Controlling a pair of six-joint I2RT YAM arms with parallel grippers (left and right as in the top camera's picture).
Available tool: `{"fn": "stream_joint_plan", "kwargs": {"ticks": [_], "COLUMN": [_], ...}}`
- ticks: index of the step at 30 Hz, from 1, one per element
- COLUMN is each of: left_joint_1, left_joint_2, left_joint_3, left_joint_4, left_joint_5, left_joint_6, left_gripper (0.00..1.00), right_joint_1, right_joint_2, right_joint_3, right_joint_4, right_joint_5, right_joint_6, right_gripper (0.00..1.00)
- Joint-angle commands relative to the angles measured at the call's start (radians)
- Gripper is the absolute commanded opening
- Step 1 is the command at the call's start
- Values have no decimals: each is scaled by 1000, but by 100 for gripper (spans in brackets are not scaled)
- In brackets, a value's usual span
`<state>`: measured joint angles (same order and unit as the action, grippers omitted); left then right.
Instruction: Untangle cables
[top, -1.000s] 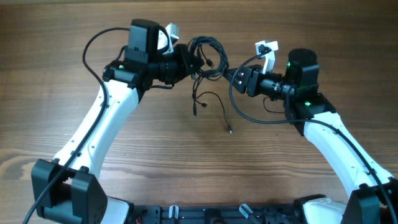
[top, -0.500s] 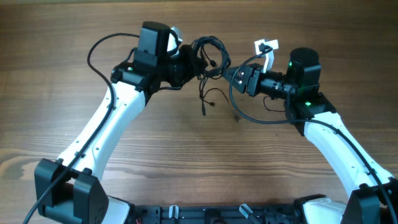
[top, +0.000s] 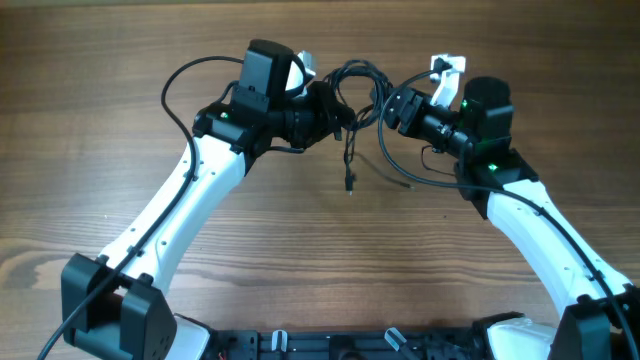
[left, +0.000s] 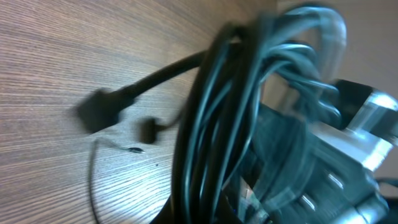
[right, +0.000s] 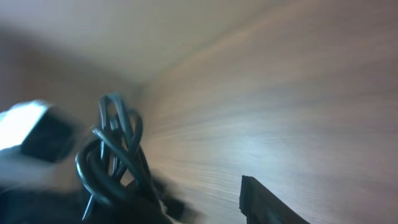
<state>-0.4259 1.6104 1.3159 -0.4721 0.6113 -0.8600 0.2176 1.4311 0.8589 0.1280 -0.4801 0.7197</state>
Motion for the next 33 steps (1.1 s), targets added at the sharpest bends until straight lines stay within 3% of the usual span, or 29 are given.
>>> {"fn": "stream_joint_plan", "kwargs": {"ticks": [1, 4, 15, 19, 21, 26, 31, 33], "left_joint_1": [-14, 11, 111, 111, 111, 111, 117, 117], "left_joint_2": [0, 0, 0, 0, 0, 0, 0, 0], "left_joint_3": [13, 13, 13, 13, 13, 13, 13, 13], "left_joint_4": [6, 28, 55, 76, 79, 80, 80, 79], "left_joint_5": [74, 76, 69, 68, 35, -83, -112, -143], "left_joint_6": [72, 72, 71, 71, 71, 67, 67, 56], "left_gripper": [4, 4, 4, 4, 4, 4, 4, 4], "right_joint_1": [-11, -50, -157, -173, -173, -173, -185, -185], "right_joint_2": [45, 56, 56, 56, 56, 46, -269, -431], "right_joint_3": [3, 3, 3, 3, 3, 3, 3, 3], "right_joint_4": [-126, -266, -441, -515, -517, -525, -728, -828], "right_joint_5": [350, 446, 457, 468, 343, 26, 96, 151], "right_joint_6": [13, 12, -11, 16, -45, -93, -107, -34], "right_gripper": [49, 52, 58, 85, 100, 100, 100, 100]}}
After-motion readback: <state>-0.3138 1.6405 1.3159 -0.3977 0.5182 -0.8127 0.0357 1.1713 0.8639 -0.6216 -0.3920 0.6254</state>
